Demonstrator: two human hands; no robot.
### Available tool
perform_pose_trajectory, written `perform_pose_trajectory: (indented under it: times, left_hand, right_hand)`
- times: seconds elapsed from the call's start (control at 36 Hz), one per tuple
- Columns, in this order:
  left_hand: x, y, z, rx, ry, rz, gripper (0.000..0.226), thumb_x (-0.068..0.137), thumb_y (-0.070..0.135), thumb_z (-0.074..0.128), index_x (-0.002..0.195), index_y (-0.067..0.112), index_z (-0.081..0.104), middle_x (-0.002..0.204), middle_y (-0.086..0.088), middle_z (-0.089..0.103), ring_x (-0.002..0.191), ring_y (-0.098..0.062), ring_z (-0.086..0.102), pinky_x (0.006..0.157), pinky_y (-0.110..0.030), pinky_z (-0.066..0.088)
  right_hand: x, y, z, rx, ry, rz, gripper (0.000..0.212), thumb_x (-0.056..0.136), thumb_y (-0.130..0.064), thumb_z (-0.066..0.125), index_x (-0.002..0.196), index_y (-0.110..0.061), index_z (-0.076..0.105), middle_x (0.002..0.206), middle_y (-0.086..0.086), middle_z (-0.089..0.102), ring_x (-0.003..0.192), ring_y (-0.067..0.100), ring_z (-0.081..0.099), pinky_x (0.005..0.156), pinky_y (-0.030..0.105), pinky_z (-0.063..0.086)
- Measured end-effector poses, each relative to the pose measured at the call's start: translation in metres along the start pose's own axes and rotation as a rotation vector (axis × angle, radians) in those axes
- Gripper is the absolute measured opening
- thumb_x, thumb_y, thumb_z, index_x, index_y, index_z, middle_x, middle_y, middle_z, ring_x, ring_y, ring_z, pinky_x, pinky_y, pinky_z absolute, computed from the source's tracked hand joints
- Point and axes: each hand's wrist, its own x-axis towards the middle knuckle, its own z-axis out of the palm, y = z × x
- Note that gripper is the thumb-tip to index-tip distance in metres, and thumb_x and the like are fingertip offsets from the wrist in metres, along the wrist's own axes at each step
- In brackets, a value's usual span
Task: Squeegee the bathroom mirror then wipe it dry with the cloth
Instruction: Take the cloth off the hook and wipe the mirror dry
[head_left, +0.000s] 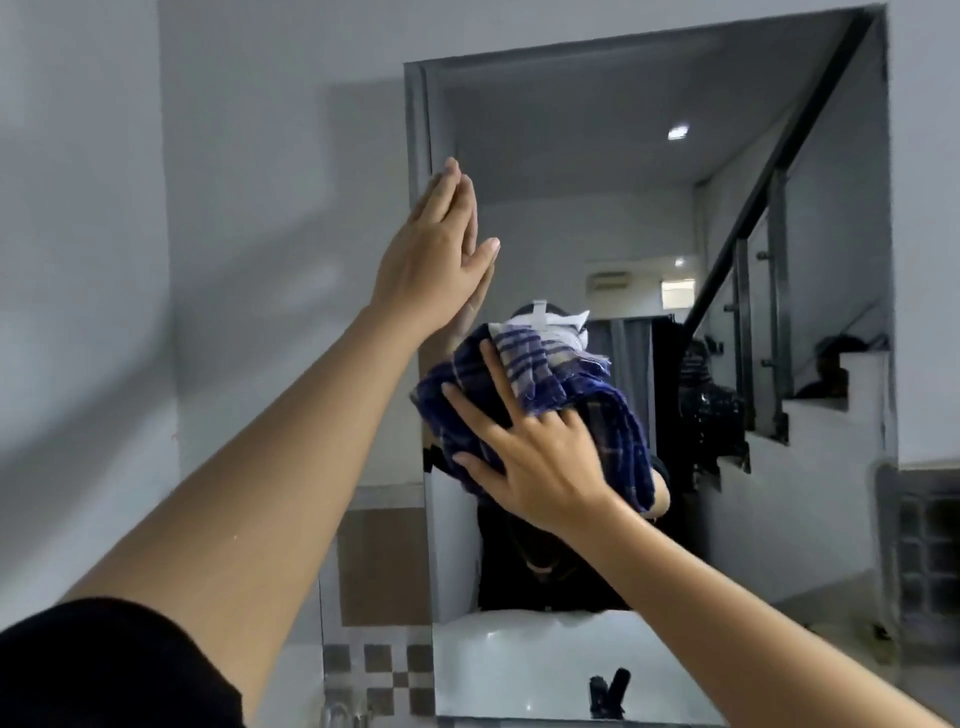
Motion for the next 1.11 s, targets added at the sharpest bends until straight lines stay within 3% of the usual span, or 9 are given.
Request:
perform_pose_trajectory:
  times: [0.17, 0.28, 0.39, 0.47, 0.56, 0.72, 0.86, 1.03, 1.11]
  left_hand:
    - [-0.031, 0.02, 0.029, 0.0, 0.033, 0.018, 0.063, 0.097, 0.036, 0.039, 0.148, 0.008, 0.013, 0.158, -0.008, 0.004, 0.145, -0.019, 0.001, 0.117, -0.03, 0.003]
    - [-0.04, 0.021, 0.037, 0.021, 0.038, 0.016, 0.064, 0.097, 0.038, 0.038, 0.148, 0.011, 0.01, 0.158, -0.006, 0.003, 0.145, -0.019, 0.0, 0.116, -0.031, 0.0]
    - [-0.047, 0.02, 0.035, 0.029, 0.001, 0.017, 0.067, 0.096, 0.041, 0.039, 0.148, 0.012, 0.01, 0.158, -0.006, 0.003, 0.145, -0.019, 0.0, 0.118, -0.034, 0.003]
    - [-0.054, 0.019, 0.033, 0.029, -0.016, 0.019, 0.067, 0.096, 0.041, 0.041, 0.149, 0.012, 0.01, 0.158, -0.005, 0.003, 0.145, -0.019, 0.001, 0.118, -0.036, 0.005]
    - [-0.062, 0.018, 0.032, 0.027, -0.03, 0.034, 0.067, 0.096, 0.041, 0.041, 0.148, 0.013, 0.011, 0.158, -0.005, 0.003, 0.145, -0.019, 0.001, 0.118, -0.036, 0.006]
    - [-0.07, 0.014, 0.03, 0.021, -0.059, 0.049, 0.067, 0.096, 0.042, 0.041, 0.148, 0.013, 0.011, 0.158, -0.005, 0.001, 0.145, -0.021, 0.001, 0.118, -0.037, 0.006]
    - [-0.077, 0.015, 0.038, 0.019, -0.035, 0.026, 0.065, 0.096, 0.04, 0.039, 0.148, 0.013, 0.011, 0.158, -0.006, 0.003, 0.145, -0.022, 0.004, 0.117, -0.037, 0.007]
    - [-0.086, 0.017, 0.054, 0.006, 0.007, -0.029, 0.065, 0.093, 0.046, 0.025, 0.148, 0.012, 0.014, 0.158, -0.006, 0.007, 0.145, -0.02, 0.006, 0.118, -0.038, 0.008]
    - [-0.088, 0.017, 0.058, -0.032, 0.006, -0.022, 0.065, 0.094, 0.046, 0.025, 0.147, 0.011, 0.015, 0.157, -0.007, 0.009, 0.145, -0.022, 0.006, 0.118, -0.039, 0.006]
  right_hand:
    - [-0.048, 0.098, -0.041, -0.08, 0.096, 0.349, 0.062, 0.089, -0.057, 0.035, 0.145, -0.032, 0.024, 0.156, 0.017, 0.008, 0.135, 0.039, 0.032, 0.083, 0.048, 0.049]
    - [-0.078, 0.13, -0.048, -0.002, 0.223, 0.663, 0.063, 0.09, -0.058, 0.032, 0.146, -0.032, 0.021, 0.157, 0.013, 0.004, 0.143, 0.03, 0.007, 0.109, 0.051, 0.027]
    - [-0.092, 0.101, -0.031, 0.043, 0.266, 0.81, 0.065, 0.089, -0.06, 0.028, 0.146, -0.033, 0.018, 0.157, 0.013, 0.002, 0.144, 0.029, 0.0, 0.113, 0.053, 0.011]
    - [-0.091, 0.054, -0.011, 0.142, 0.24, 0.81, 0.064, 0.09, -0.058, 0.031, 0.147, -0.033, 0.016, 0.157, 0.013, -0.003, 0.143, 0.028, -0.003, 0.113, 0.054, 0.016]
    - [-0.08, 0.004, 0.008, 0.119, 0.152, 0.659, 0.063, 0.091, -0.057, 0.037, 0.146, -0.03, 0.024, 0.155, 0.018, 0.008, 0.142, 0.035, 0.011, 0.111, 0.052, 0.017]
    - [-0.073, -0.066, 0.034, 0.102, -0.009, 0.312, 0.059, 0.089, -0.059, 0.036, 0.144, -0.039, 0.024, 0.155, 0.008, 0.013, 0.123, 0.035, 0.047, 0.08, 0.044, 0.051]
    - [-0.105, -0.036, 0.028, 0.032, -0.052, 0.179, 0.06, 0.087, -0.06, 0.04, 0.142, -0.039, 0.03, 0.155, 0.006, 0.016, 0.131, 0.028, 0.027, 0.084, 0.042, 0.051]
    - [-0.154, 0.048, -0.001, 0.007, 0.066, 0.509, 0.063, 0.088, -0.057, 0.043, 0.144, -0.029, 0.028, 0.155, 0.018, 0.013, 0.138, 0.033, 0.02, 0.089, 0.045, 0.047]
    - [-0.175, 0.073, -0.009, 0.192, 0.221, 0.822, 0.066, 0.09, -0.057, 0.041, 0.146, -0.034, 0.016, 0.157, 0.011, -0.005, 0.144, 0.017, -0.003, 0.114, 0.031, 0.017]
